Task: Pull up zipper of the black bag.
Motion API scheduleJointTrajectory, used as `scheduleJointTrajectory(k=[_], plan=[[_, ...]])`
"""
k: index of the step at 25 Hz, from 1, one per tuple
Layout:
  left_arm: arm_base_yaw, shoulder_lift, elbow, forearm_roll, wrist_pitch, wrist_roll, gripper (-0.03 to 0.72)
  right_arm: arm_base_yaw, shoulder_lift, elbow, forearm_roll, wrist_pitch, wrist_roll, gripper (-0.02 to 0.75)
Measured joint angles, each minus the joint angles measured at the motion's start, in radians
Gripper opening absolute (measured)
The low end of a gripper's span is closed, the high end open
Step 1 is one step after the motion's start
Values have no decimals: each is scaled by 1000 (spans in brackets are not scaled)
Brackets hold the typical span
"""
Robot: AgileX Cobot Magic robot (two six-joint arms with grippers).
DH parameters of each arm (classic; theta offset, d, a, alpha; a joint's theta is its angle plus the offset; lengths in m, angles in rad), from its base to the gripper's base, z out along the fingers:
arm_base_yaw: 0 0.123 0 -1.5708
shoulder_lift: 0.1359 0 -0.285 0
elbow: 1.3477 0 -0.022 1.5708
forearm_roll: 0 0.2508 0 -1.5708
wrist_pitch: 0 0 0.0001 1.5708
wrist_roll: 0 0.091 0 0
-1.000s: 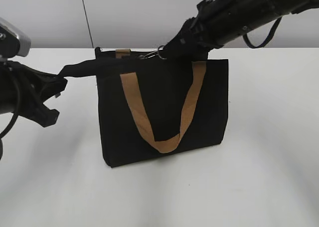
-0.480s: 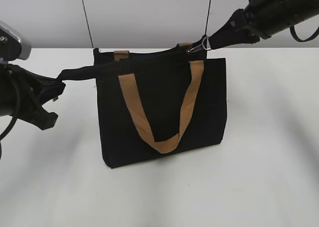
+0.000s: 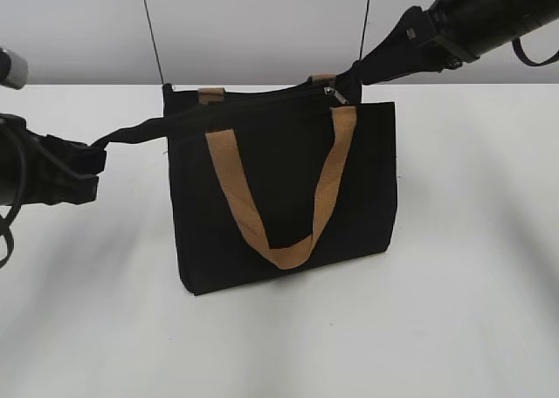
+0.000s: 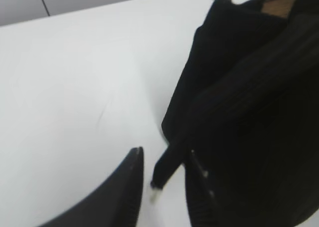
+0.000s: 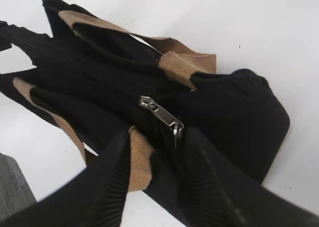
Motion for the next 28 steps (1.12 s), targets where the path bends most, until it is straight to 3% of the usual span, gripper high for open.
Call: scheduleJointTrajectory(k=[4, 7, 12, 20, 25, 28], plan=[[0, -42, -3, -129, 112, 0, 376, 33, -41, 0, -66, 13, 43, 358], [0, -78, -41, -204, 258, 0, 424, 73, -77, 18, -142, 12, 89, 366], [0, -131, -135, -267, 484, 0, 435, 140, -166, 133, -235, -44, 151, 370], [0, -244, -147, -276, 712, -1, 433, 145, -432, 357, -355, -105, 224, 370], [0, -391, -147, -243, 808, -2, 432, 145, -635, 439, -497, -94, 377, 370], [0, -525, -148, -167, 891, -48, 429, 145, -758, 482, -578, -64, 474, 370]])
